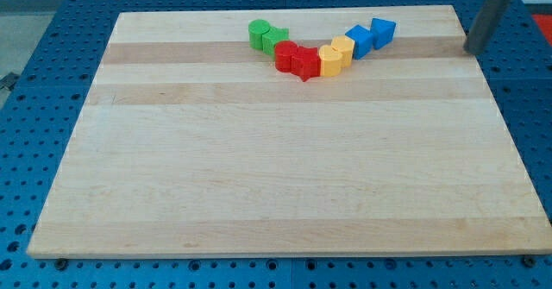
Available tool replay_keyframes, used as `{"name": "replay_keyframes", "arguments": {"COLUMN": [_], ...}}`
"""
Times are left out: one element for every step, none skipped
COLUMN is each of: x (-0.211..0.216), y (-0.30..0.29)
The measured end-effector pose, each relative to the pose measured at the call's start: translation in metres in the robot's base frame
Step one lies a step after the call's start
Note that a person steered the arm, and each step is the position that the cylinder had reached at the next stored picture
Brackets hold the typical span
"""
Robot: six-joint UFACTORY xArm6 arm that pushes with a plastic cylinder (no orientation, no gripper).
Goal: Place the yellow hexagon to the right side of the green star
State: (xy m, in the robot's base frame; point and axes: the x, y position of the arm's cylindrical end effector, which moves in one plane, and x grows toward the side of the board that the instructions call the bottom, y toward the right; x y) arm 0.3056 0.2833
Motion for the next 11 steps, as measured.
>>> {"name": "replay_keyframes", "arguments": {"x": [0.000, 0.000, 0.000, 0.000, 0.000, 0.000, 0.000, -0.005, -0.017, -0.030, -0.043], "y": [-0.039, -0.084, -0.129, -0.174, -0.214, -0.231, -0.231, -0.231, -0.231, -0.232, -0.241]}}
